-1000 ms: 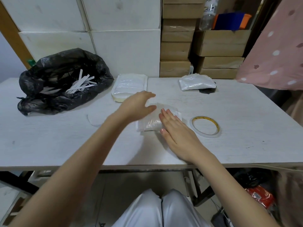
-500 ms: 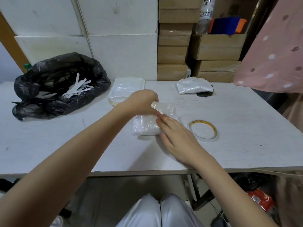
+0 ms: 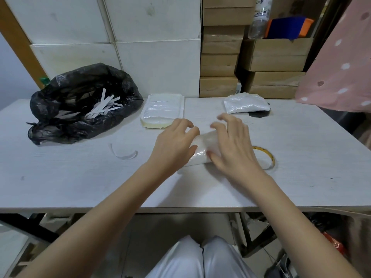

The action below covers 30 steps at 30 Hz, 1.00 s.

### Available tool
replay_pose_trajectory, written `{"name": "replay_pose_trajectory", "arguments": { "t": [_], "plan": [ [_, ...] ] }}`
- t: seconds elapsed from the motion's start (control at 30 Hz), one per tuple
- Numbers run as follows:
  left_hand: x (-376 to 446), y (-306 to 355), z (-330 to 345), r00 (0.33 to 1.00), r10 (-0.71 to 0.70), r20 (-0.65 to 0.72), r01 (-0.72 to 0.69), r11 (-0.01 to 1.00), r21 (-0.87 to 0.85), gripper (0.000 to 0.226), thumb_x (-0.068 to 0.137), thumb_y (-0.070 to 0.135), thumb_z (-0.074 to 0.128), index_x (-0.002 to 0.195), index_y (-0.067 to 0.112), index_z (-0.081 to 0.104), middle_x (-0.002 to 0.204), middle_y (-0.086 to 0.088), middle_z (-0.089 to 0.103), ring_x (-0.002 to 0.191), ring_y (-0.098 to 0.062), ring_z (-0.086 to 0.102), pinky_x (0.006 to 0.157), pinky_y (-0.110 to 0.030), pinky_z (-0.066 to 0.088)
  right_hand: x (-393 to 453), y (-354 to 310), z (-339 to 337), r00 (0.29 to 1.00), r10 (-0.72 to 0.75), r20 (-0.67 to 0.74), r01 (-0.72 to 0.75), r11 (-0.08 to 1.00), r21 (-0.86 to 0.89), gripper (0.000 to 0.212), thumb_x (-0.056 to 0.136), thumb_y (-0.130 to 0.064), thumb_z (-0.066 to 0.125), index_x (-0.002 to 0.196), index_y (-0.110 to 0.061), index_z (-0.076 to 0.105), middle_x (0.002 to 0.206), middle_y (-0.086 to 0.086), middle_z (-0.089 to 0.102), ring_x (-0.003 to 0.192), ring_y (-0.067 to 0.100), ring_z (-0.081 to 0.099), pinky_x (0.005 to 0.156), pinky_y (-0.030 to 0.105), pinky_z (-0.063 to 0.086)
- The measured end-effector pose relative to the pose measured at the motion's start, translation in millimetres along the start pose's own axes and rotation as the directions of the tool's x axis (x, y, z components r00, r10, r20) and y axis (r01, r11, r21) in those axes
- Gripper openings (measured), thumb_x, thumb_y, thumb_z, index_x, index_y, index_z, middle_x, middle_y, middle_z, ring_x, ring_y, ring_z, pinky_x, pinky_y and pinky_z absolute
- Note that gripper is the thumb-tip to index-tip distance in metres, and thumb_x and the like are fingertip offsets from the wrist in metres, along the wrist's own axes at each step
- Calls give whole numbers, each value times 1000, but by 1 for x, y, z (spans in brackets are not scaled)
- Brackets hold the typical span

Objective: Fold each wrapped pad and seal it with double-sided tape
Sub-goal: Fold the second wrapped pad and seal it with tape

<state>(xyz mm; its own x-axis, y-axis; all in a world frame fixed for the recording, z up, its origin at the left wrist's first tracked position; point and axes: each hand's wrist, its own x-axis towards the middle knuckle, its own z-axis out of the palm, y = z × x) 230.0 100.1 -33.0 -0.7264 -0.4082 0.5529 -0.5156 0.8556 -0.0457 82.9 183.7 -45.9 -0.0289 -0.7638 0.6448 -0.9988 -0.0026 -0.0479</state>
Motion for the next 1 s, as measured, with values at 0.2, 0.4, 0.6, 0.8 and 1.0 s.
{"name": "replay_pose_trajectory", "arguments": {
  "t": [0.2,0.4,0.6,0.8,1.0],
  "plan": [
    [-21,9,20,987,123,-102,-104,979,175,16,67,-6,67,77,6,68,71,-7,63,66,-28,61,68,-39,51,10,11,0,963,-242,121,252,965,-75,23,64,-19,77,85,-12,70,79,3,69,71,24,67,86,37,40],
    [-52,21,34,999,34,15,-37,966,257,41,85,18,48,120,1,62,123,-16,63,117,-29,59,102,-44,43,-24,10,5,977,-132,165,121,990,76,35,80,-24,65,113,-13,64,112,4,65,93,24,65,61,31,54],
    [-58,38,41,995,-90,50,81,984,160,52,84,16,38,134,1,35,137,-21,50,127,-35,48,101,-49,40,-46,6,7,951,0,310,-100,947,306,61,85,-48,44,142,-28,34,147,-13,31,130,0,32,95,18,35],
    [-58,42,36,987,-154,51,150,986,69,53,84,22,37,130,1,53,135,-20,52,125,-36,50,99,-49,42,-26,9,-14,862,324,390,-500,419,758,73,83,-51,50,146,-40,13,142,-19,38,130,-1,39,105,21,35],
    [-59,39,37,986,-153,67,151,988,25,52,85,24,42,130,1,54,136,-19,51,126,-35,49,100,-50,41,-6,-19,-17,915,-64,398,30,995,91,80,83,-56,2,147,-13,24,157,1,17,145,10,7,115,23,-7]
  ]
}}
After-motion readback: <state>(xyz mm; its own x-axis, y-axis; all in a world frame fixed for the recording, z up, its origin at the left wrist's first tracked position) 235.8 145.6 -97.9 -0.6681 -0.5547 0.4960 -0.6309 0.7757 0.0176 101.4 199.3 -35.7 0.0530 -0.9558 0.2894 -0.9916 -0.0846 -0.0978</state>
